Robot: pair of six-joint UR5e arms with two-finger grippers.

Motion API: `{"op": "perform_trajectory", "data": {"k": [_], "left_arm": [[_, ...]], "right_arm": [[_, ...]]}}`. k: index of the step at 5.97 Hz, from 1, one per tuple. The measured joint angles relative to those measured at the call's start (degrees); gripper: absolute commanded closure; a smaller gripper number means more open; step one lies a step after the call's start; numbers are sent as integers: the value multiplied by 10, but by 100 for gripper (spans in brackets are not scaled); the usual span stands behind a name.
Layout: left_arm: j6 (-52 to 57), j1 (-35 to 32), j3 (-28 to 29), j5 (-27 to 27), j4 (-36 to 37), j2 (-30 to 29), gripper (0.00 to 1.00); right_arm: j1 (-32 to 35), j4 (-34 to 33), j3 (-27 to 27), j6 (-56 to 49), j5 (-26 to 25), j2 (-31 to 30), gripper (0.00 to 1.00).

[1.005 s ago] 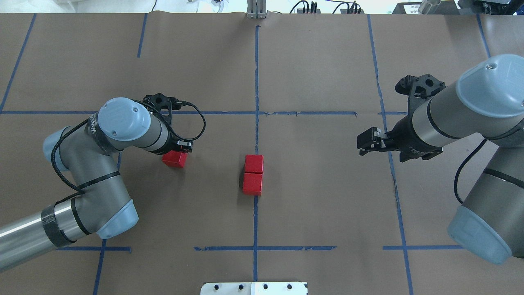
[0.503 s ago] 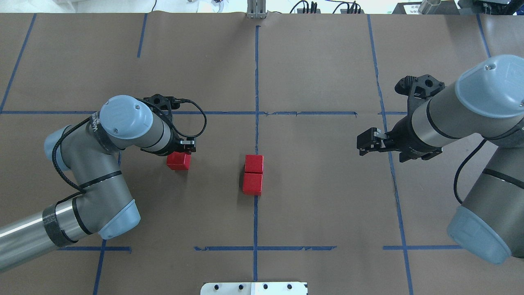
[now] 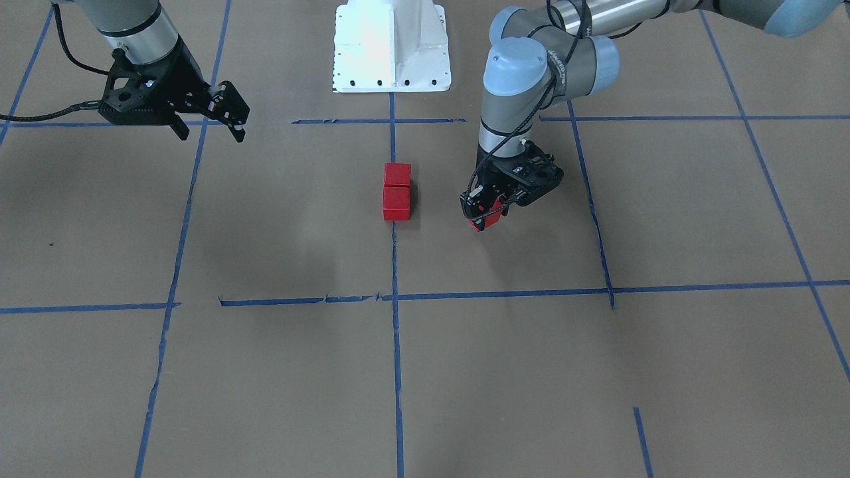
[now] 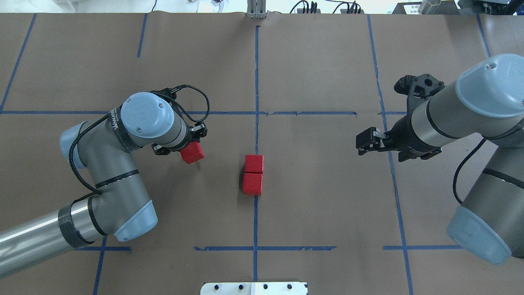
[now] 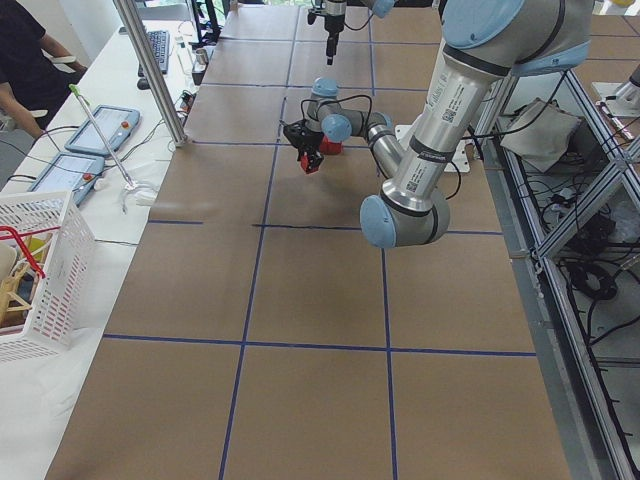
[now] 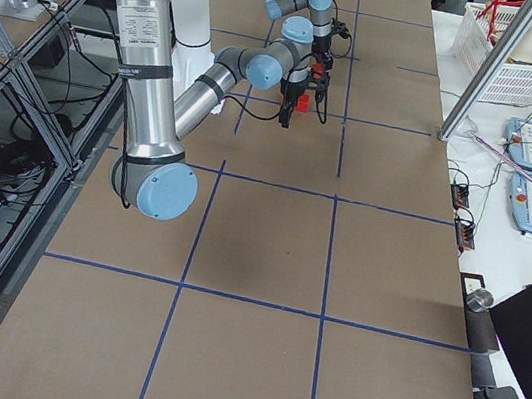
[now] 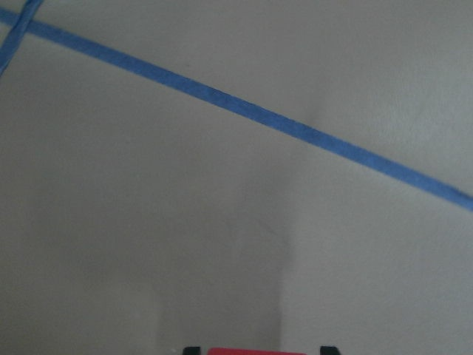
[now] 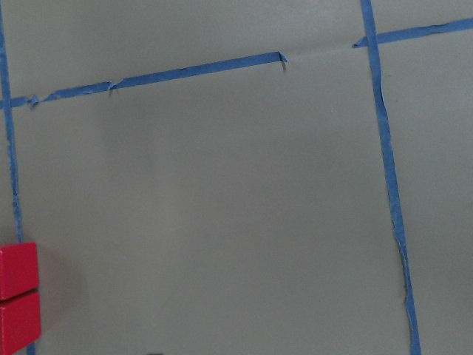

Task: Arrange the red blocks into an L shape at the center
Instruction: 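Carry the cube with the left gripper and place it beside the center cubes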

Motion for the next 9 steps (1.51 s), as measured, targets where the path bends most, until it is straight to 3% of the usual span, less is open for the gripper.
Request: {"op": "perform_trajectory", "data": {"k": [2,4,9], "left_arm": [[-175,32,6,32,74,-45,100],[-287,36,20,9,114,-82,100],[-387,36,82,2,115,-116,100]], "right_arm": [[0,-1,3,1,0,1,0],[0,0,3,2,-1,-2,0],[-5,-1,-2,2,-4,-4,0]]}}
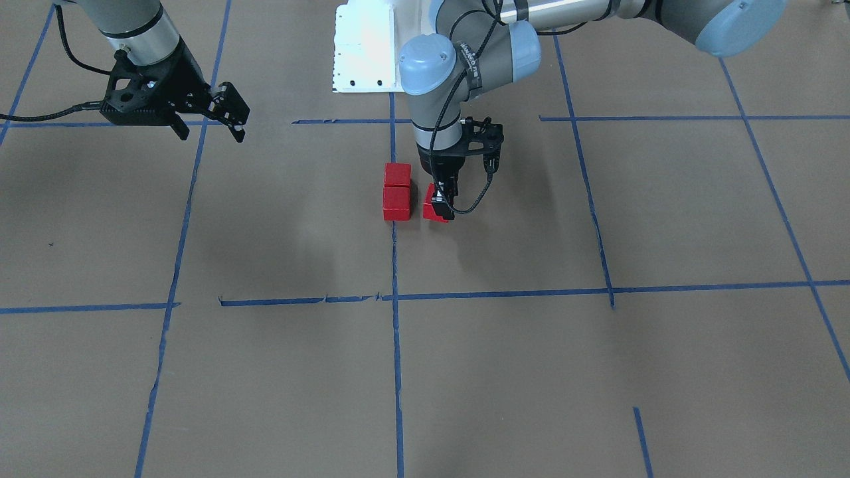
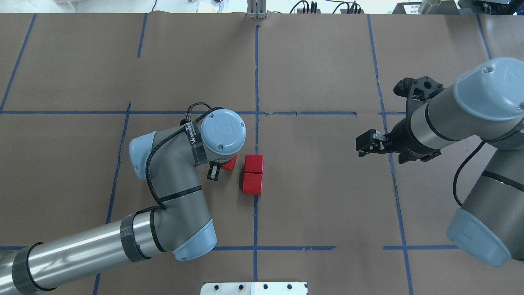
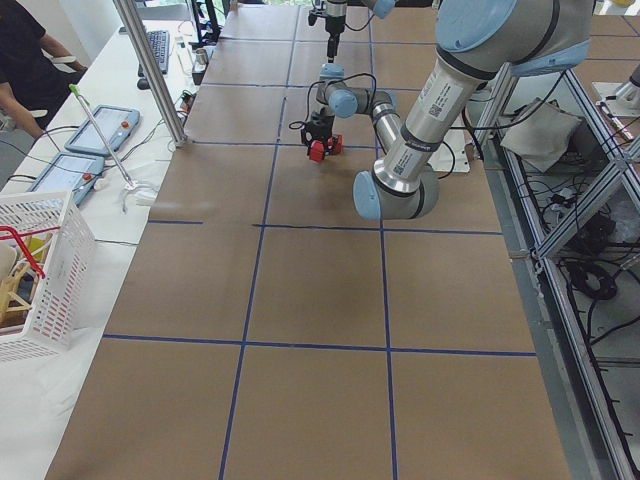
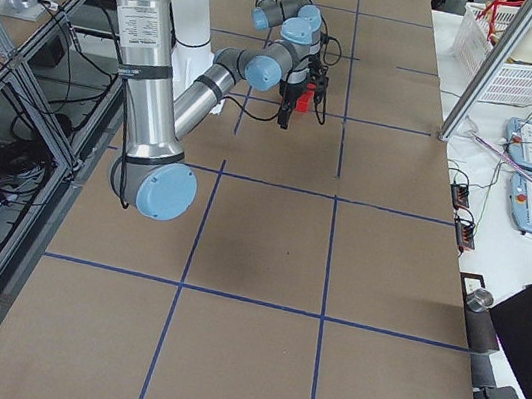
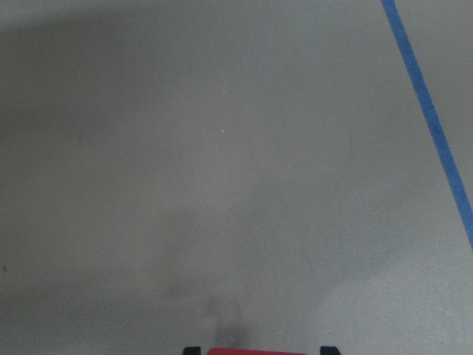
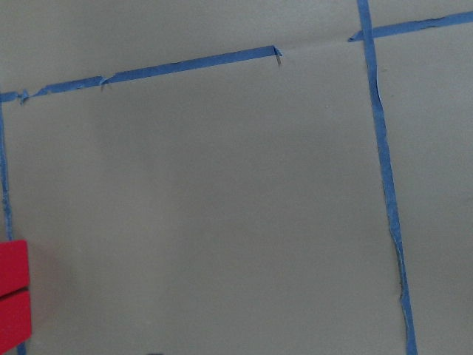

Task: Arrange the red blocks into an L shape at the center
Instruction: 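Carry the cube with the left gripper and place it beside the center cubes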

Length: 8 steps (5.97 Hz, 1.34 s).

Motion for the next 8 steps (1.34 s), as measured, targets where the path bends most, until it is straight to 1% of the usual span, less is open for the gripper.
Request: {"op": "perform_trajectory", "data": {"k": [3,6,8], "left_arm": [[-14,1,31,0,-2,-20,100],[-75,1,34,0,3,-22,100],[-94,4,34,-1,3,-25,100]], "right_arm": [[-1,1,-1,0,0,0,0],[-1,1,0,0,0,0,0],[-2,1,1,1,0,0,0]]}}
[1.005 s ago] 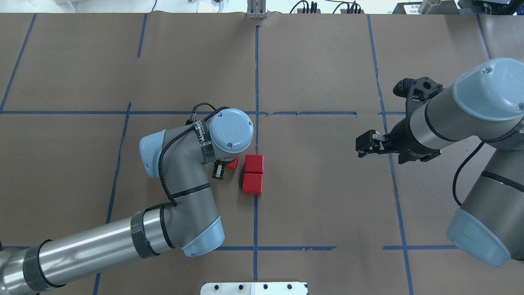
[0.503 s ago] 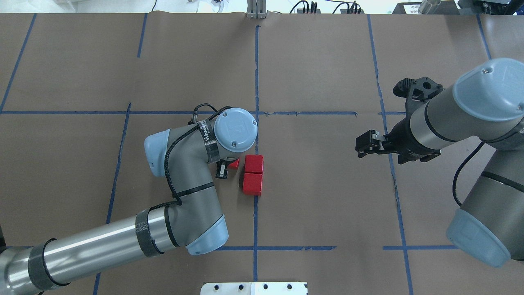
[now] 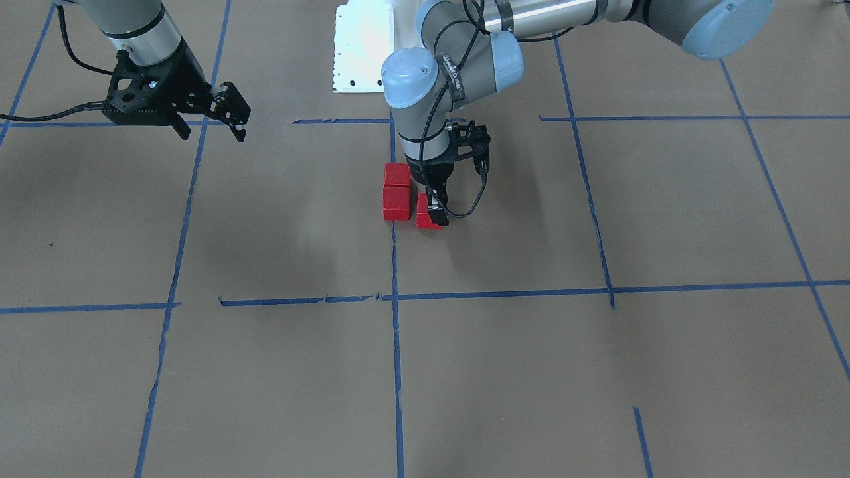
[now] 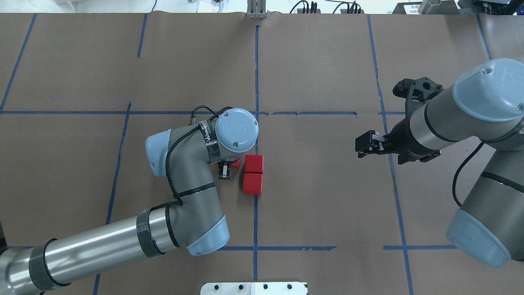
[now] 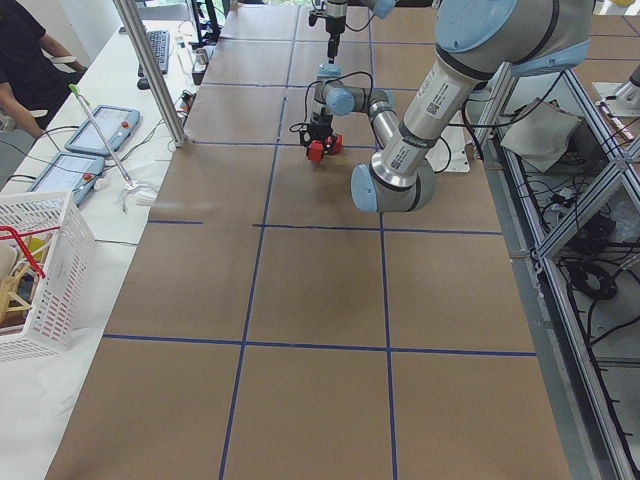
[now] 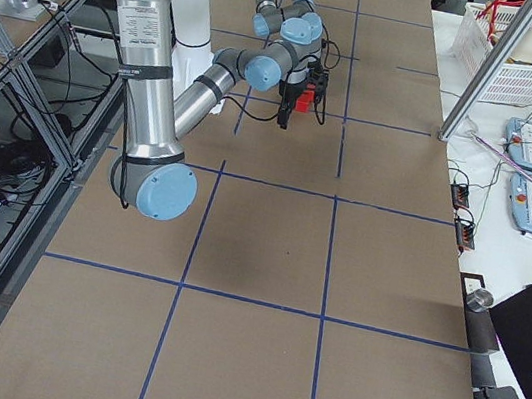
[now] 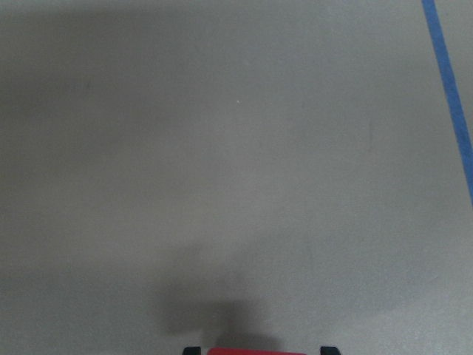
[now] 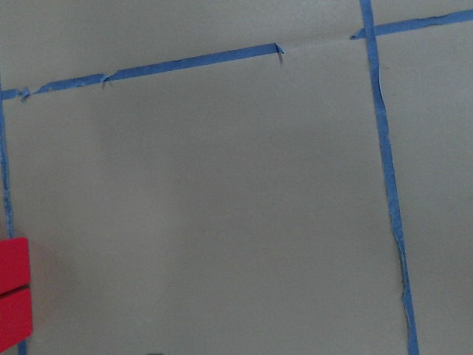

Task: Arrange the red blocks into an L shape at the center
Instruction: 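Carry the cube with the left gripper and place it beside the center cubes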

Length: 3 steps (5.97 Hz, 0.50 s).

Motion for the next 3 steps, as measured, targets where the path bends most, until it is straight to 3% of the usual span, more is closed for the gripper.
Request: {"op": "perform_trajectory", "data": {"k": [3], "left_arm": [[-9,11,0,0,4,-1,100]], "right_arm": [[0,0,2,2,0,0,0]]}}
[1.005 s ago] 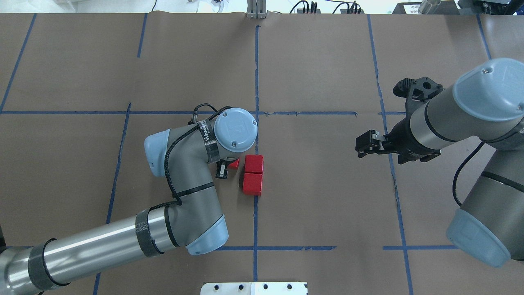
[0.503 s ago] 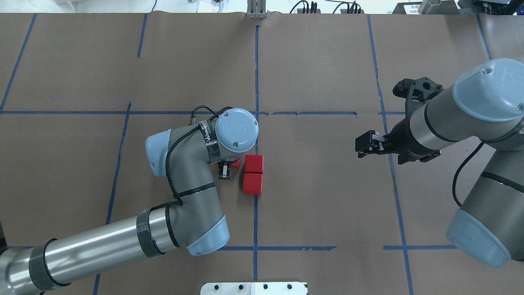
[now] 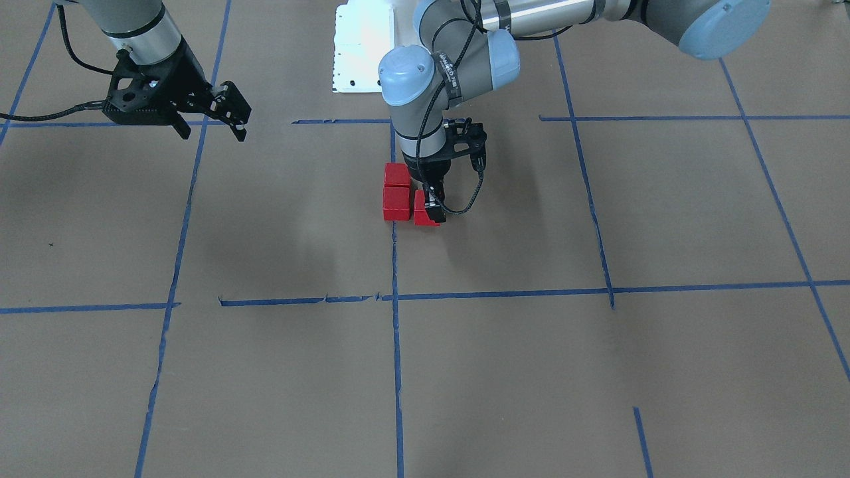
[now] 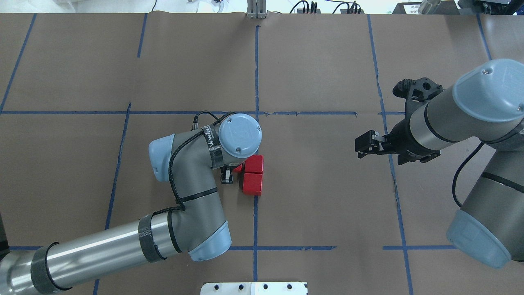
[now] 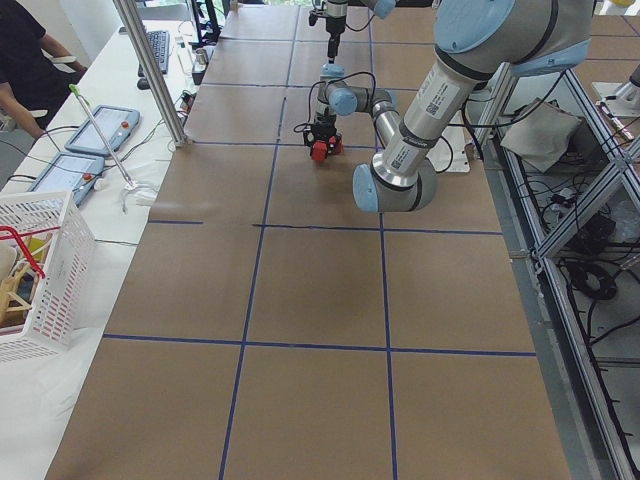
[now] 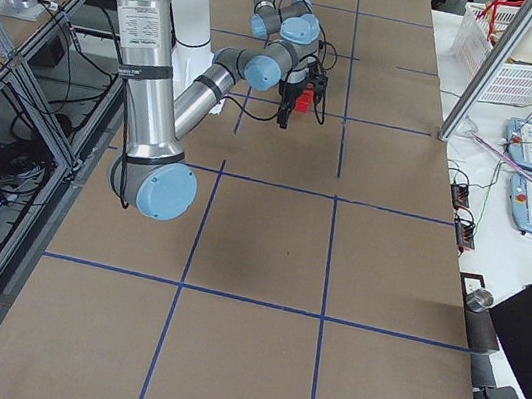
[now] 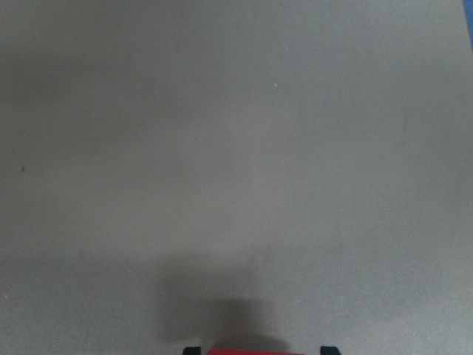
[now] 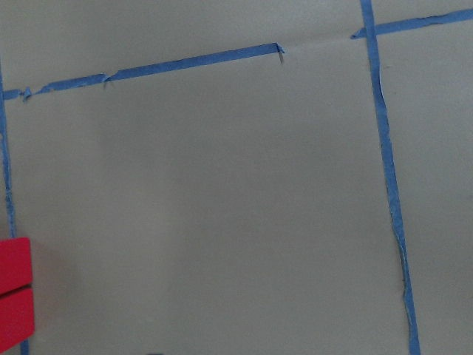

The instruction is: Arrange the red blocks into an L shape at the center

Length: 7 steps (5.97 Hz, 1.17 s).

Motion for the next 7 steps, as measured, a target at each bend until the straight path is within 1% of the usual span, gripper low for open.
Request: {"op": "perform_trajectory", "data": {"k": [2,4,5,6,7], "left_arm": [[-4,2,0,0,8,-1,97],[-12,3,1,0,8,-5,89],[-12,2,0,0,8,-8,17],[-11,2,0,0,8,-9,0],[-9,2,0,0,8,-8,0]], "right_arm": [[0,0,1,1,1,0,0],[0,0,1,1,1,0,0],[0,0,1,1,1,0,0],[0,0,1,1,1,0,0],[0,0,0,1,0,-1,0]]}}
